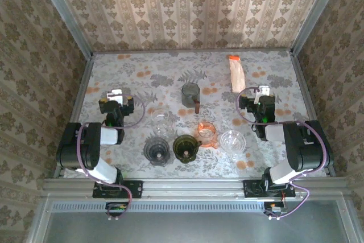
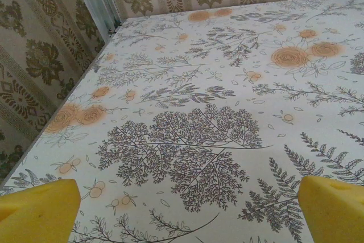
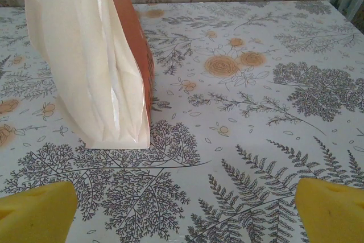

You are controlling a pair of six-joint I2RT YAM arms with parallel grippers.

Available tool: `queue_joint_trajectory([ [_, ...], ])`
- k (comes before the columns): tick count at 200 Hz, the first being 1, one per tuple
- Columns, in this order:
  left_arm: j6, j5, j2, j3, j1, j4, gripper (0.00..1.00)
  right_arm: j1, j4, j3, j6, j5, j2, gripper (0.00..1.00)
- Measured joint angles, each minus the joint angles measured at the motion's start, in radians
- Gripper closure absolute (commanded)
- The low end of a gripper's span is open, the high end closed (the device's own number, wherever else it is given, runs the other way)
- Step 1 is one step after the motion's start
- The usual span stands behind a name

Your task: Place the coffee filter in the dripper

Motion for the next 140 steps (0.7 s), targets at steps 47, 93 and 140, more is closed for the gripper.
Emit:
queue_joint_trajectory([
  [47, 0.0, 0.001, 0.0, 0.0, 0.0, 0.0, 0.0, 0.0, 0.0, 0.0, 0.0, 0.0, 0.0, 0.0],
  [93, 0.0, 0.005, 0.0, 0.0, 0.0, 0.0, 0.0, 0.0, 0.0, 0.0, 0.0, 0.0, 0.0, 0.0],
  [140, 0.0, 0.008, 0.0, 0.0, 0.0, 0.0, 0.0, 0.0, 0.0, 0.0, 0.0, 0.0, 0.0, 0.0],
])
